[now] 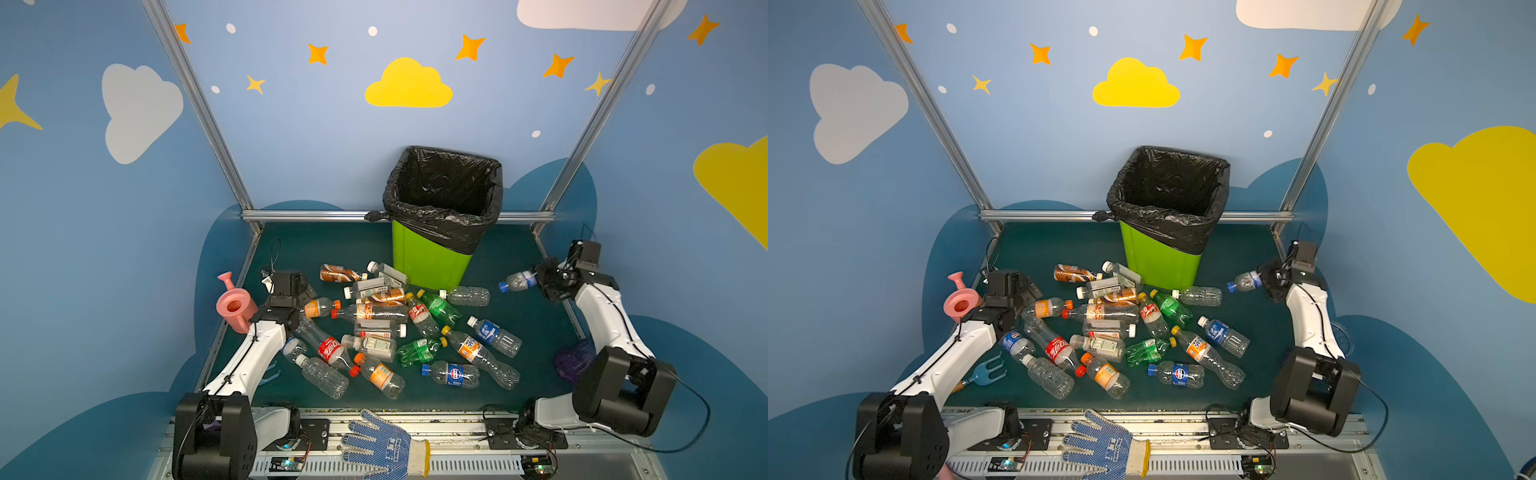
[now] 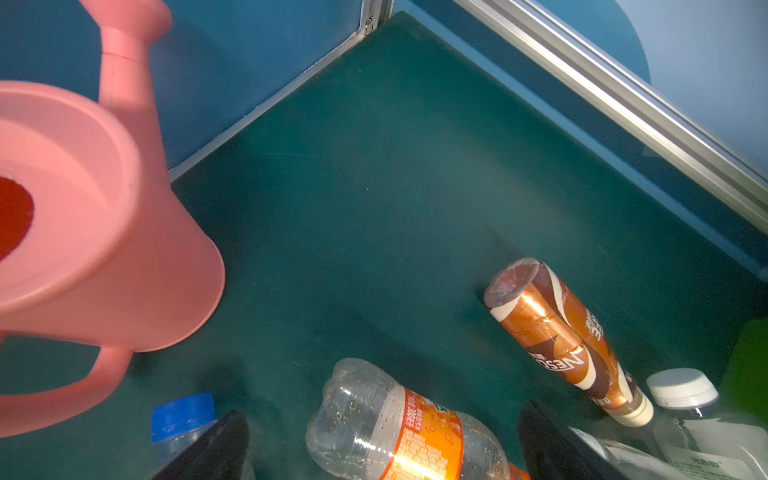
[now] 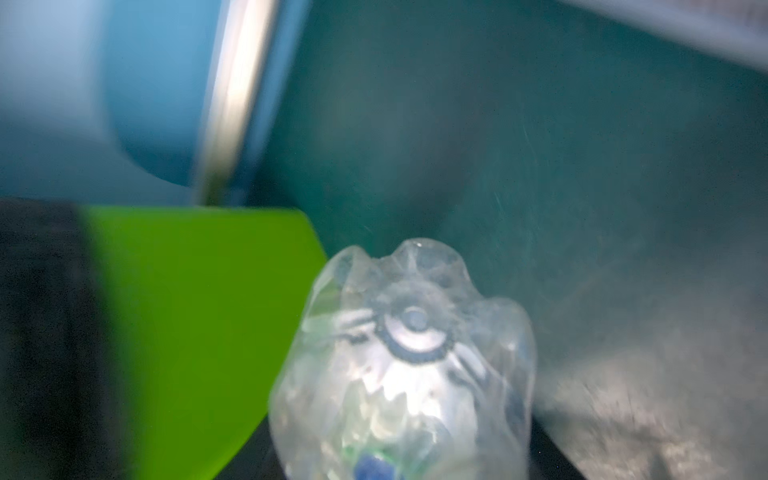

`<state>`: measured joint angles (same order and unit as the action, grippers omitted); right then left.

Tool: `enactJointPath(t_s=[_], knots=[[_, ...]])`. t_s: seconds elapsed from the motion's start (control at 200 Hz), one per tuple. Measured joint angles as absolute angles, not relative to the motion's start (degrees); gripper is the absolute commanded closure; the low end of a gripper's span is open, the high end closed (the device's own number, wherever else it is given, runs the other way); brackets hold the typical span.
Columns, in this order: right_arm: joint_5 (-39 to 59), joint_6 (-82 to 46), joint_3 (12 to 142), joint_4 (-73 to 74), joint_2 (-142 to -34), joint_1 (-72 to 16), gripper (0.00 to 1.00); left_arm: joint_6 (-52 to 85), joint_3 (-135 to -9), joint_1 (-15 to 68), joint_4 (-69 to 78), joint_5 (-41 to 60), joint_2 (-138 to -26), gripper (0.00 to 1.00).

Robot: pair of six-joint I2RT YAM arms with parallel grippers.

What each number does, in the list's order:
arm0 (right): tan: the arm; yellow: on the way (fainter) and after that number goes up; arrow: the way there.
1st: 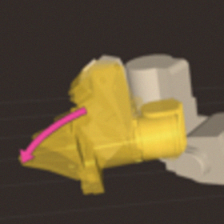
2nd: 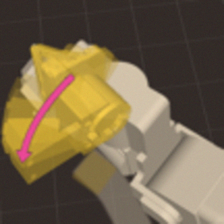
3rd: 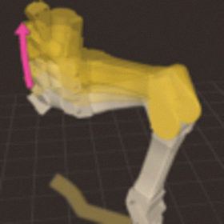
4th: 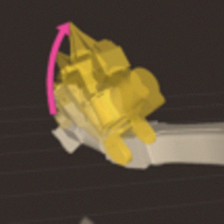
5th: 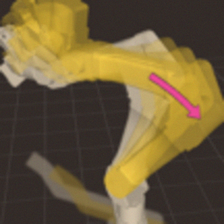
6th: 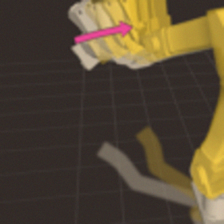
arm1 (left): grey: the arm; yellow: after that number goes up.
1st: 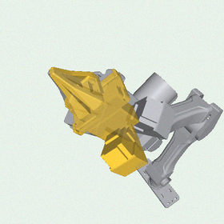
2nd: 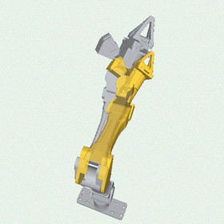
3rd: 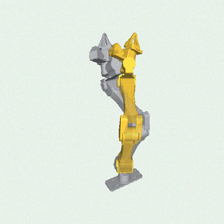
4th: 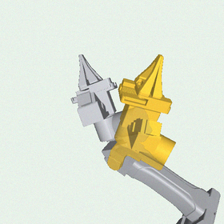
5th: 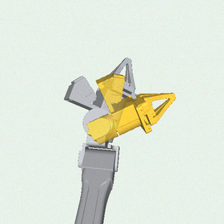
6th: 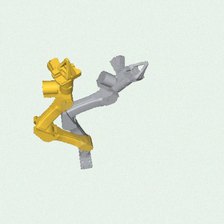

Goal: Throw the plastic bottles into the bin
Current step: 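Carry the bottle over the green bin and open the right gripper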

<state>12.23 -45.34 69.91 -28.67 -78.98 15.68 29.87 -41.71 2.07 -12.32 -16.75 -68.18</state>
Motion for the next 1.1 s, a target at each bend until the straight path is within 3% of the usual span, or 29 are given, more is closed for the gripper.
enactJointPath(t_s=[0.39,0.586,0.686,0.801,0.911,1.001,1.101], knots=[[10.3,-33.9,109.6,-29.8,-70.6,16.8,0.48,32.0,-41.8,2.0,-14.0,-18.7,-68.5,0.0],[11.9,-33.4,116.6,-22.9,-65.8,15.8,0.51,32.7,-41.8,2.0,-14.7,-19.2,-68.5,0.0],[13.3,-32.8,118.4,-19.8,-67.2,8.6,0.49,33.3,-41.8,2.0,-15.3,-19.2,-68.5,0.0],[14.1,-26.9,125.4,-21.3,-78.7,-6.3,0.36,33.6,-41.8,2.0,-16.1,-19.0,-67.9,0.0],[13.0,-19.9,154.1,-35.8,-106.1,-15.0,0.08,33.9,-41.8,2.0,-17.0,-19.0,-66.7,0.0],[10.6,-16.4,169.9,-47.4,-124.1,-17.1,0.03,33.9,-41.8,2.0,-18.0,-19.0,-65.4,0.0],[7.7,-14.8,164.5,-53.3,-126.2,-16.5,0.02,33.4,-41.8,2.0,-18.5,-19.4,-63.2,0.0]])
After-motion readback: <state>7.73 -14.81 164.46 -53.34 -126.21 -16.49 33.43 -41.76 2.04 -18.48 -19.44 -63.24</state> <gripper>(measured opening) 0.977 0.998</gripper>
